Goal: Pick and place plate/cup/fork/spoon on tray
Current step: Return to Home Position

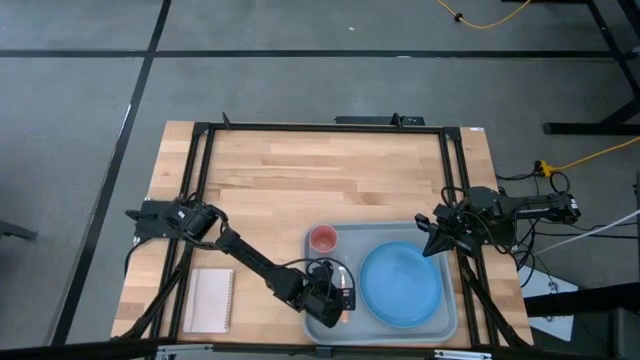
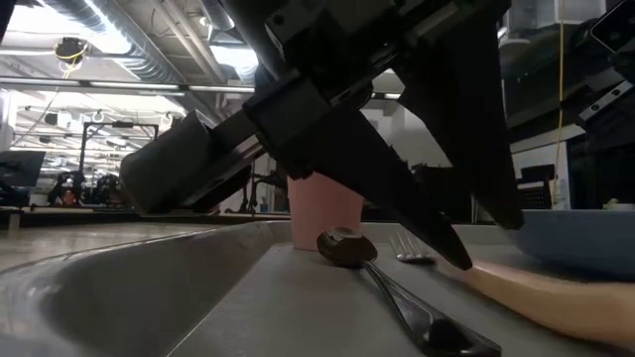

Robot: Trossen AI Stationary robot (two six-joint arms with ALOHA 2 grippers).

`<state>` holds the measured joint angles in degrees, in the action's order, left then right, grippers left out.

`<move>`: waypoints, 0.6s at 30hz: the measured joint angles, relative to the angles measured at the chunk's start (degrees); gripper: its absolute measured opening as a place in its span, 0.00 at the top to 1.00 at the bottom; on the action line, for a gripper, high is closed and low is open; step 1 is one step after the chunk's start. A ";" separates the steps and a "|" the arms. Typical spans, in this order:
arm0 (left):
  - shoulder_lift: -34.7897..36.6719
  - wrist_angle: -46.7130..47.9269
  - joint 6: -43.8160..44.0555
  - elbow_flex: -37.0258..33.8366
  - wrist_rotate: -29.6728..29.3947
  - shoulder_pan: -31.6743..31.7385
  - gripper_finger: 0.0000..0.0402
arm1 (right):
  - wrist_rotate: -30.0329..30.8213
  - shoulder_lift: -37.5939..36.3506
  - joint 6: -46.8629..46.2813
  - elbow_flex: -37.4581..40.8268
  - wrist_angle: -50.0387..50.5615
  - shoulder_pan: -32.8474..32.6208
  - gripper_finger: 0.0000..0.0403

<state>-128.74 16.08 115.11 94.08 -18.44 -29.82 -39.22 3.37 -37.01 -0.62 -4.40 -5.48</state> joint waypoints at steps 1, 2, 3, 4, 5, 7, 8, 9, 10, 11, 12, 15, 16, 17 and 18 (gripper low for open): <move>0.01 0.02 0.00 0.00 -0.02 0.08 0.74 | -0.02 -0.01 0.00 0.00 0.00 0.00 0.99; 0.01 0.02 0.02 -0.01 -0.02 0.09 0.74 | -0.02 0.00 0.00 0.00 0.00 0.00 0.99; 0.01 0.02 -0.10 -0.02 -0.06 0.09 0.73 | -0.02 -0.01 0.00 0.00 0.00 0.00 0.99; 0.01 0.01 -0.20 -0.02 -0.26 0.09 0.73 | -0.02 -0.01 0.00 0.00 0.00 0.00 0.99; 0.01 0.00 -0.20 -0.02 -0.61 0.09 0.72 | -0.02 -0.01 0.00 0.00 0.00 0.00 0.99; 0.01 0.00 -0.20 -0.02 -0.70 0.07 0.72 | -0.02 0.00 0.00 -0.02 0.01 0.00 0.99; 0.01 0.00 -0.20 -0.02 -0.70 0.07 0.73 | -0.03 0.01 0.00 -0.02 0.00 0.00 0.99; 0.01 -0.01 -0.24 -0.02 -0.70 0.08 0.73 | -0.04 0.00 0.00 -0.02 0.01 0.00 0.99; 0.04 -0.04 -0.84 -0.02 -0.73 0.09 0.73 | -0.04 0.00 0.00 -0.02 0.00 0.00 0.99; 0.16 -0.10 -1.99 -0.07 -0.75 0.09 0.72 | -0.04 -0.01 0.00 -0.02 0.00 0.00 0.99; 0.41 -0.40 -3.32 -0.09 -0.78 0.07 0.72 | -0.04 0.01 0.00 -0.02 0.00 0.00 0.99; 2.18 -3.23 -8.00 -0.11 -2.61 -0.14 0.72 | -0.06 -0.01 -0.10 -0.02 0.00 0.00 0.99; 2.96 -4.29 -10.94 -0.11 -3.96 -0.34 0.73 | -0.06 -0.01 -0.13 -0.02 0.00 0.00 0.99; 3.70 -5.73 -14.36 -0.11 -5.72 -0.41 0.73 | -0.06 0.01 -0.13 -0.02 0.01 0.00 0.99; 4.60 -7.21 -18.37 -0.11 -7.51 -0.60 0.73 | -0.06 0.00 -0.15 -0.02 0.01 0.00 0.99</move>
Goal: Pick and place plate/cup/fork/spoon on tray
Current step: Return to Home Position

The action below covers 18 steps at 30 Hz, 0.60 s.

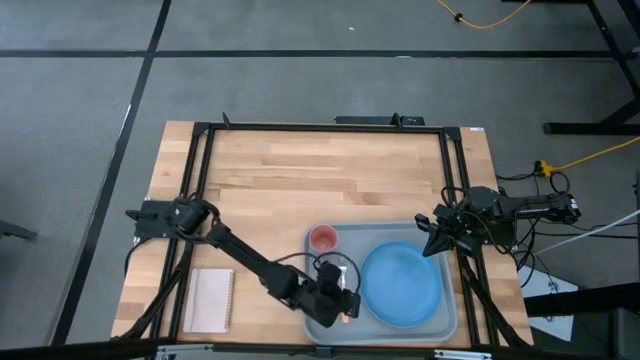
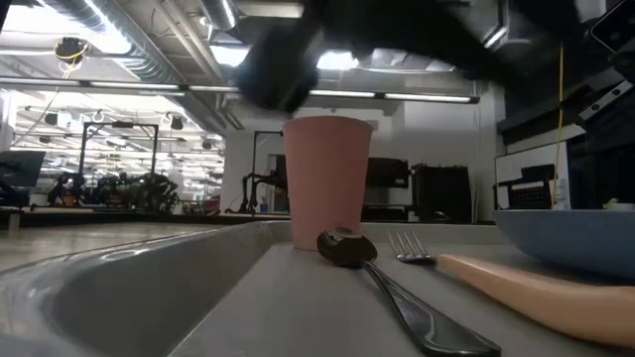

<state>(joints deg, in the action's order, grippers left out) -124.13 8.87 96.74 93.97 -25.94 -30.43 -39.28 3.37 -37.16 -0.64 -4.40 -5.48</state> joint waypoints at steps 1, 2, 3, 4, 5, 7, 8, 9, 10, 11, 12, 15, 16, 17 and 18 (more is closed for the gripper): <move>1.06 -0.70 -4.98 0.00 -1.73 -0.13 0.73 | 0.03 -0.01 0.02 0.00 0.02 0.00 0.99; 2.33 -1.80 -10.73 0.00 -2.92 -0.30 0.72 | 0.13 -0.02 0.10 0.00 -0.01 0.00 0.99; 3.62 -3.23 -16.78 0.01 -3.63 -0.39 0.72 | 0.34 0.01 0.11 0.00 -0.01 0.00 0.99; 4.95 -3.96 -22.55 0.07 -3.90 -0.46 0.72 | 0.47 -0.01 -0.04 0.00 0.00 0.00 0.99; 6.54 -3.95 -27.63 0.07 -4.04 -0.72 0.72 | 0.48 -0.01 -0.32 0.00 0.00 0.00 0.99; 8.27 -4.28 -34.57 0.11 -3.25 -0.95 0.73 | 0.50 -0.02 -1.70 0.00 0.02 0.00 0.99; 9.09 -4.12 -36.98 0.11 -2.70 -1.07 0.73 | 0.55 -0.02 -1.91 0.00 0.02 0.00 0.99; 9.67 -3.62 -40.05 0.08 -2.95 -1.41 0.73 | 0.56 -0.01 -2.02 0.00 0.00 0.00 0.99; 10.11 -3.64 -44.34 0.07 -3.39 -1.67 0.72 | 0.58 0.01 -1.92 0.00 -0.01 0.00 0.99; 10.78 -3.05 -50.10 0.07 -3.39 -1.72 0.72 | 0.58 -0.01 -1.69 0.00 0.02 0.00 0.99; 11.50 -1.30 -55.99 0.07 -2.93 -1.76 0.72 | 0.58 0.00 -1.70 0.00 0.01 0.00 0.99; 14.84 5.69 -65.37 0.04 -1.28 -1.69 0.72 | 0.61 0.01 -1.51 0.00 0.00 0.00 0.99; 16.48 8.99 -66.98 0.04 -1.26 -1.60 0.72 | 0.61 0.01 -1.03 0.00 -0.05 0.00 0.99; 18.27 11.89 -68.32 0.04 -1.41 -1.45 0.72 | 0.74 0.01 0.03 0.00 -0.07 0.00 0.99; 20.27 15.89 -69.45 0.07 -1.62 -1.37 0.72 | 1.34 0.01 1.33 0.00 -0.12 0.00 0.99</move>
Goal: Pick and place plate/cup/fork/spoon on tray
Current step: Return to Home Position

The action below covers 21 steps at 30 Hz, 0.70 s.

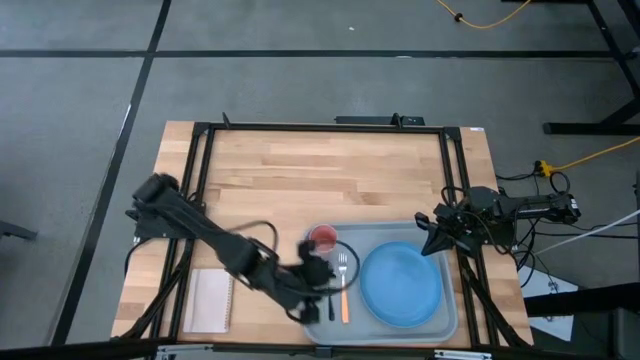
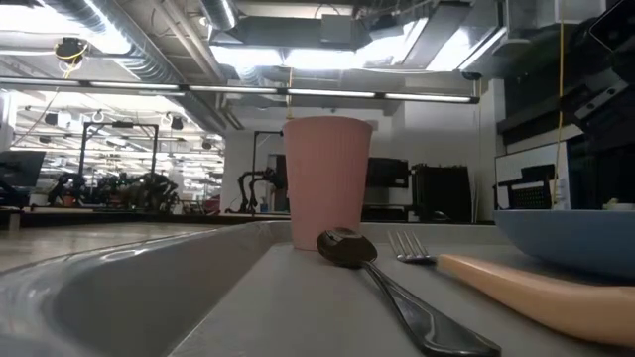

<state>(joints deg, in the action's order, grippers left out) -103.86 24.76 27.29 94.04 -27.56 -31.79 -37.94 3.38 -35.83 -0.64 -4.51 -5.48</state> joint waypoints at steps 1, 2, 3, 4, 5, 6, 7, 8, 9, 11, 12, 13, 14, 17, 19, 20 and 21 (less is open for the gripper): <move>1.74 4.41 -0.92 0.00 -0.06 0.03 0.72 | 0.91 0.00 1.56 0.00 -0.11 0.00 0.99; 3.21 8.13 -1.58 0.00 -0.09 0.07 0.72 | 2.01 -0.01 3.26 0.00 -0.22 0.00 0.99; 4.43 11.50 -2.04 0.00 -0.32 0.18 0.72 | 3.05 -0.01 4.95 0.00 -0.34 0.00 0.99; 5.49 14.48 -2.30 -0.17 -0.81 0.18 0.72 | 4.52 0.00 6.64 -0.01 -0.69 0.00 0.99; 6.59 16.80 -2.39 -0.53 -1.47 0.18 0.72 | 6.11 -0.02 7.97 -0.02 -1.03 0.00 0.99; 7.82 18.44 -2.40 -1.14 -2.19 0.18 0.72 | 7.65 -0.02 8.91 -0.02 -1.21 0.00 0.99; 9.14 19.25 -2.53 -2.10 -2.74 0.18 0.72 | 9.03 -0.02 9.22 -0.02 -1.43 0.00 0.99; 10.58 19.68 -2.93 -3.58 -3.29 0.18 0.72 | 10.21 -0.02 9.48 -0.02 -1.77 0.00 0.99; 12.30 19.88 -3.52 -5.80 -3.76 0.18 0.72 | 11.03 -0.03 9.78 -0.02 -1.81 0.00 0.99; 16.21 18.50 -3.74 -12.14 -4.76 -0.05 0.72 | 11.35 -0.04 10.46 -0.02 -1.73 0.00 0.99; 18.65 16.65 -3.67 -16.07 -5.34 -0.04 0.72 | 11.35 -0.04 10.46 -0.02 -1.76 0.00 0.99; 21.54 13.66 -3.67 -20.71 -5.77 -0.01 0.72 | 11.35 -0.04 10.41 -0.02 -1.82 0.00 0.99; 24.83 9.95 -3.83 -25.63 -5.82 0.05 0.72 | 11.35 -0.03 10.21 -0.02 -1.84 0.00 0.99; 36.09 -6.44 -8.67 -42.32 -3.95 1.15 0.72 | 11.37 -0.04 9.39 -0.02 -2.16 0.00 0.99; 44.00 -18.29 -12.94 -53.78 -0.36 2.90 0.72 | 11.37 -0.02 9.41 -0.02 -2.23 0.00 0.99; 47.99 -24.31 -15.19 -59.09 2.11 4.11 0.72 | 11.37 -0.02 9.46 -0.02 -2.71 0.00 0.99; 51.89 -30.48 -17.38 -63.97 4.58 5.56 0.72 | 11.39 -0.02 9.49 -0.02 -3.56 0.00 0.99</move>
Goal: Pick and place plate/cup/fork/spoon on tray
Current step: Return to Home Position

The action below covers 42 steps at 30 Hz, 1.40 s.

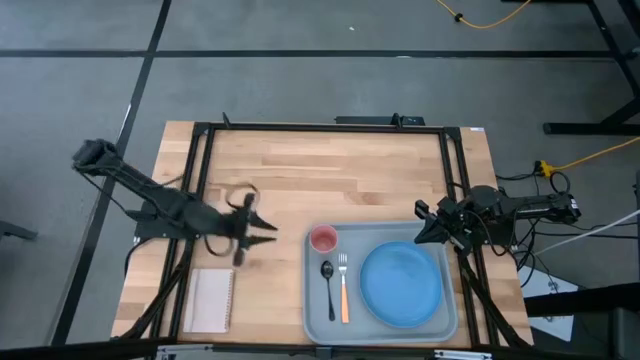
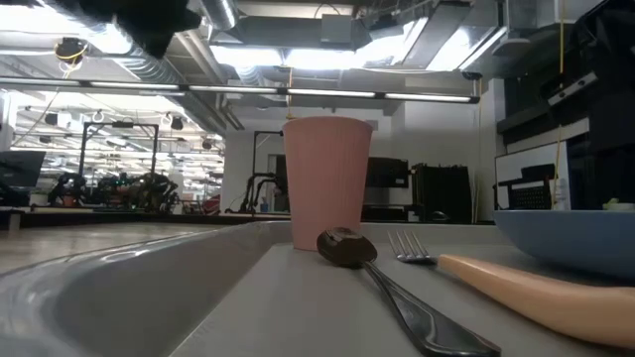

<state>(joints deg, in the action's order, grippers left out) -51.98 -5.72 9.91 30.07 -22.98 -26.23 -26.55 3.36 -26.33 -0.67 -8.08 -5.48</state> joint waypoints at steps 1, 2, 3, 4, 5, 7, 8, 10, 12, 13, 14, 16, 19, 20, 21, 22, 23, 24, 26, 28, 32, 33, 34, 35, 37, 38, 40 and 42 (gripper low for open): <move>3.66 -6.13 -2.00 -4.88 2.46 1.73 0.72 | -0.02 -0.02 0.01 0.00 -0.75 0.00 0.99; 7.07 -11.37 -3.52 -9.36 4.83 3.66 0.72 | 0.00 -0.01 0.06 0.00 -1.53 0.00 0.99; 10.20 -15.51 -4.42 -13.40 6.91 5.68 0.72 | 0.00 0.00 0.30 0.00 -2.26 0.00 0.99; 13.15 -18.99 -4.55 -17.02 9.01 7.62 0.72 | 0.00 0.00 0.92 0.00 -3.18 0.00 0.99; 15.76 -21.74 -4.32 -20.02 10.84 9.44 0.72 | 0.00 -0.01 1.31 0.00 -4.17 0.00 0.99; 20.26 -24.68 -3.07 -24.53 14.14 12.72 0.72 | 0.00 -0.02 2.63 0.00 -5.28 0.00 0.99; 22.35 -24.91 -2.67 -26.31 15.48 14.02 0.72 | 0.01 0.00 3.43 0.00 -5.62 0.00 0.99; 25.57 -24.91 -2.56 -28.45 16.96 15.95 0.72 | 0.05 -0.02 5.01 0.00 -6.12 0.00 0.99; 27.65 -23.97 -2.56 -29.63 17.12 17.33 0.72 | 0.07 0.00 5.94 0.00 -6.05 0.00 0.99; 28.46 -21.99 -2.56 -29.55 17.20 18.00 0.72 | 0.14 0.00 6.13 0.00 -6.03 0.00 0.99; 29.33 -20.09 -2.53 -29.54 17.43 18.61 0.72 | 0.46 0.00 6.60 0.00 -6.03 0.00 0.99; 31.02 -16.78 -2.54 -29.55 18.38 19.88 0.72 | 1.65 0.00 7.95 0.00 -6.00 0.00 0.99; 33.44 -12.14 -1.74 -29.54 19.55 21.63 0.72 | 3.76 0.00 10.86 0.00 -5.92 0.00 0.99; 34.28 -10.85 -1.57 -29.54 19.58 22.17 0.72 | 4.27 0.00 11.72 0.00 -5.92 0.00 0.99; 35.10 -9.56 -1.53 -29.54 19.75 22.67 0.72 | 4.51 0.00 12.13 0.00 -5.92 0.00 0.99; 35.91 -7.99 -1.54 -29.53 20.23 23.08 0.72 | 4.48 0.00 12.73 0.00 -5.92 0.02 0.99; 36.55 -6.31 -1.47 -29.52 20.91 23.45 0.72 | 4.48 0.00 13.12 0.00 -5.90 0.00 0.99; 37.25 -4.45 -1.20 -29.52 21.61 23.73 0.72 | 4.48 0.00 13.18 0.00 -5.90 0.00 0.99; 38.38 -2.30 -0.10 -29.54 22.71 24.14 0.72 | 4.48 0.00 13.31 0.00 -5.90 0.00 0.99; 39.90 -0.81 -0.05 -29.54 23.46 24.56 0.72 | 4.48 0.00 13.36 0.00 -5.90 0.00 0.99; 44.76 2.25 -1.33 -29.54 23.82 26.63 0.72 | 4.48 0.00 13.43 0.00 -5.86 0.00 0.99; 46.43 3.30 -1.35 -29.54 23.89 27.42 0.72 | 4.48 0.00 13.49 0.00 -5.86 0.00 0.99; 48.10 4.61 -1.35 -29.52 24.01 28.32 0.72 | 4.48 0.00 13.52 0.00 -5.86 0.00 0.99; 49.58 5.19 -1.43 -29.45 23.73 29.19 0.72 | 4.48 0.00 13.51 0.00 -5.83 0.00 0.99; 51.80 5.08 -2.50 -29.43 24.23 30.57 0.72 | 4.49 0.00 13.46 0.00 -5.83 0.00 0.99; 51.91 4.92 -3.26 -29.43 24.98 31.04 0.72 | 4.48 0.00 13.23 0.00 -5.81 0.00 0.99; 51.81 4.91 -5.17 -29.43 25.74 31.68 0.72 | 4.48 0.00 13.17 0.00 -5.79 0.00 0.99; 50.95 4.91 -7.30 -29.43 25.51 31.88 0.72 | 4.48 0.00 13.30 0.00 -5.79 0.00 0.99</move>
<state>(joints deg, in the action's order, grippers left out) -1.03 -0.82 2.61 0.64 2.53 5.65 -22.06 3.36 -13.04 -0.67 -13.87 -5.48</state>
